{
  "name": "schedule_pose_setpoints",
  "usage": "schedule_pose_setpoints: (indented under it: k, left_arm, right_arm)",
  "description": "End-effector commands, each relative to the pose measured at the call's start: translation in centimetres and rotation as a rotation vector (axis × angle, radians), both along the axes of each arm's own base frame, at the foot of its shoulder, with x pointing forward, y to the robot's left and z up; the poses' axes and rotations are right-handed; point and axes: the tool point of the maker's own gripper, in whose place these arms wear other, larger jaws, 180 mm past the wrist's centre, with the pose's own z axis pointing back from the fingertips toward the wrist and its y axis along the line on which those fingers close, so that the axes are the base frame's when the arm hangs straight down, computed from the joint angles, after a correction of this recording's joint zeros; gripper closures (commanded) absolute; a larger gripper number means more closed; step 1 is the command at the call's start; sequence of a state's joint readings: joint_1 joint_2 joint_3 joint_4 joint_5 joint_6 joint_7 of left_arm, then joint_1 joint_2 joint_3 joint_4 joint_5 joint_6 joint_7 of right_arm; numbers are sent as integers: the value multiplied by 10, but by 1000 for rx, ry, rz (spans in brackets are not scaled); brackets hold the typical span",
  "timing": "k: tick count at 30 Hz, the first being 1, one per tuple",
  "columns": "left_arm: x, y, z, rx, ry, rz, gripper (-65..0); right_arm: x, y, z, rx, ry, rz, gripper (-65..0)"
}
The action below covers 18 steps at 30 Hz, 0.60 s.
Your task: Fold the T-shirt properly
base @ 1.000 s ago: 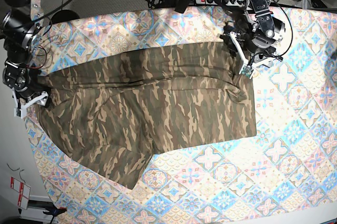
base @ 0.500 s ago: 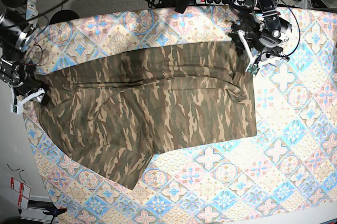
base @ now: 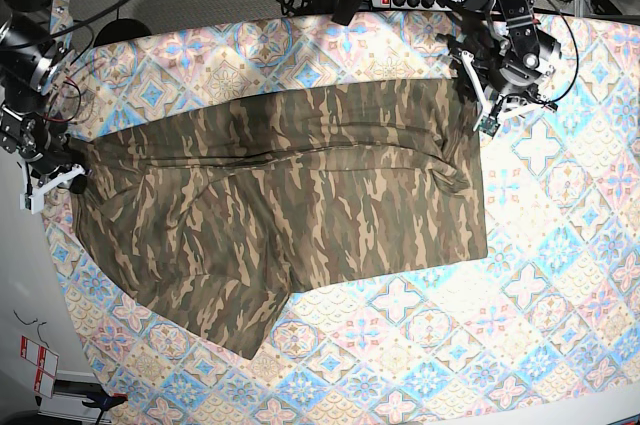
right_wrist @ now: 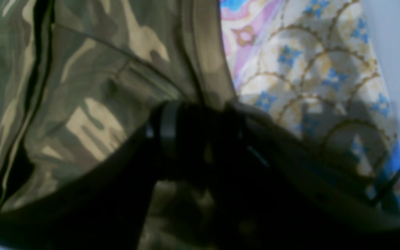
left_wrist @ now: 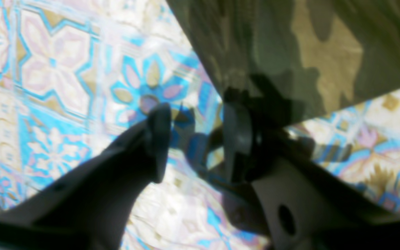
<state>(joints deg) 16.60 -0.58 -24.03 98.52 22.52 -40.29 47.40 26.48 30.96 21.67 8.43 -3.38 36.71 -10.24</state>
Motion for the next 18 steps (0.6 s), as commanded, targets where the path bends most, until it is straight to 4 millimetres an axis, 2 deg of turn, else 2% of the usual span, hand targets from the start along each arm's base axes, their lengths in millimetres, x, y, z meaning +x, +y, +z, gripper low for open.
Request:
schedule_pose_setpoints:
  k: [1, 4, 5, 10, 13, 14, 16, 18]
  left_arm:
    - [10, -4, 7, -12, -41, 3, -283]
    - [10, -6, 7, -18, -44, 5, -331]
    - [10, -7, 7, -23, -45, 6, -340]
    - [9, -13, 5, -33, -41, 10, -352]
    - [10, -14, 7, -38, -50, 10, -353]
    - [12, -14, 7, -38, -53, 10, -353]
    - [21, -14, 12, -38, -74, 10, -353]
    - [24, -14, 13, -38, -82, 10, -353]
  right_arm:
    - [-41, 46, -36, 78, 214, 149, -202]
    - [-26, 35, -23, 49, 171, 140, -247]
    - [-17, 20, -12, 21, 137, 124, -261]
    - [14, -22, 34, -69, 23, 57, -285]
    - [1, -54, 55, -142, 40, 9, -285]
    - [-3, -67, 67, -182, 33, -11, -285]
    - [-12, -97, 104, -293, -10, -67, -285]
    - [-25, -99, 118, -336, -34, -119, -285]
